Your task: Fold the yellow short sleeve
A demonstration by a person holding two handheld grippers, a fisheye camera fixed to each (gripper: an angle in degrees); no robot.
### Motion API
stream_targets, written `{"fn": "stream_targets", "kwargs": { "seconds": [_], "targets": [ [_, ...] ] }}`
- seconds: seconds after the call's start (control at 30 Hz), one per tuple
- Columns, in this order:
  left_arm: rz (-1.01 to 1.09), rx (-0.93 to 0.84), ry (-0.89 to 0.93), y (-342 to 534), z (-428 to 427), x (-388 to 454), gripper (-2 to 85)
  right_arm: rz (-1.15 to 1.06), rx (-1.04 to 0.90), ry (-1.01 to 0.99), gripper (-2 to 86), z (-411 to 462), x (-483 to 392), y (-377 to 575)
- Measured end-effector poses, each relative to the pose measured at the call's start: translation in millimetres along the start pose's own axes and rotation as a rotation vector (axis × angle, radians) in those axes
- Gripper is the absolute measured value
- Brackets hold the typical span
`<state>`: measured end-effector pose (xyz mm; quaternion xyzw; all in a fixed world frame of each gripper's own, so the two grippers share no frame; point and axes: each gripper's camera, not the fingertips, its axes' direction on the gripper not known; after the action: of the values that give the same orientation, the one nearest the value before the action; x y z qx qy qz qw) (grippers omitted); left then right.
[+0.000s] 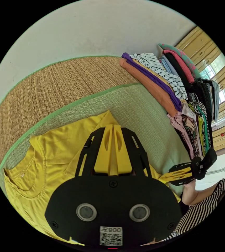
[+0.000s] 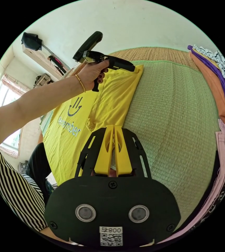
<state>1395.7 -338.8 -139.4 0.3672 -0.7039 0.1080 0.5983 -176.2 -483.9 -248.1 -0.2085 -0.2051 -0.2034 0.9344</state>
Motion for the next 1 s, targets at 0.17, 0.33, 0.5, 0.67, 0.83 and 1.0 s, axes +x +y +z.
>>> {"fn": "stream_targets", "kwargs": {
  "seconds": [0.17, 0.33, 0.5, 0.67, 0.83, 1.0],
  "targets": [
    [0.068, 0.043, 0.074, 64, -17, 8, 0.2, -0.001, 0.006, -0.011, 0.1, -16, 5, -9],
    [0.108, -0.015, 0.233, 169, -10, 14, 0.3, 0.015, 0.005, -0.011, 0.1, -23, 10, -21],
    [0.069, -0.142, 0.277, 274, 26, 1, 0.2, 0.02, 0.004, -0.017, 0.0, -37, 12, -37],
    [-0.009, -0.032, 0.341, 340, 31, -28, 0.2, 0.03, 0.006, -0.024, 0.0, -53, 13, -57],
    [-0.048, -0.076, 0.354, 397, 57, -52, 0.2, 0.025, 0.004, -0.008, 0.1, -65, 7, -79],
    [-0.047, -0.018, 0.375, 485, 38, -74, 0.2, 0.047, 0.046, -0.031, 0.1, -81, 5, -94]
  ]
}}
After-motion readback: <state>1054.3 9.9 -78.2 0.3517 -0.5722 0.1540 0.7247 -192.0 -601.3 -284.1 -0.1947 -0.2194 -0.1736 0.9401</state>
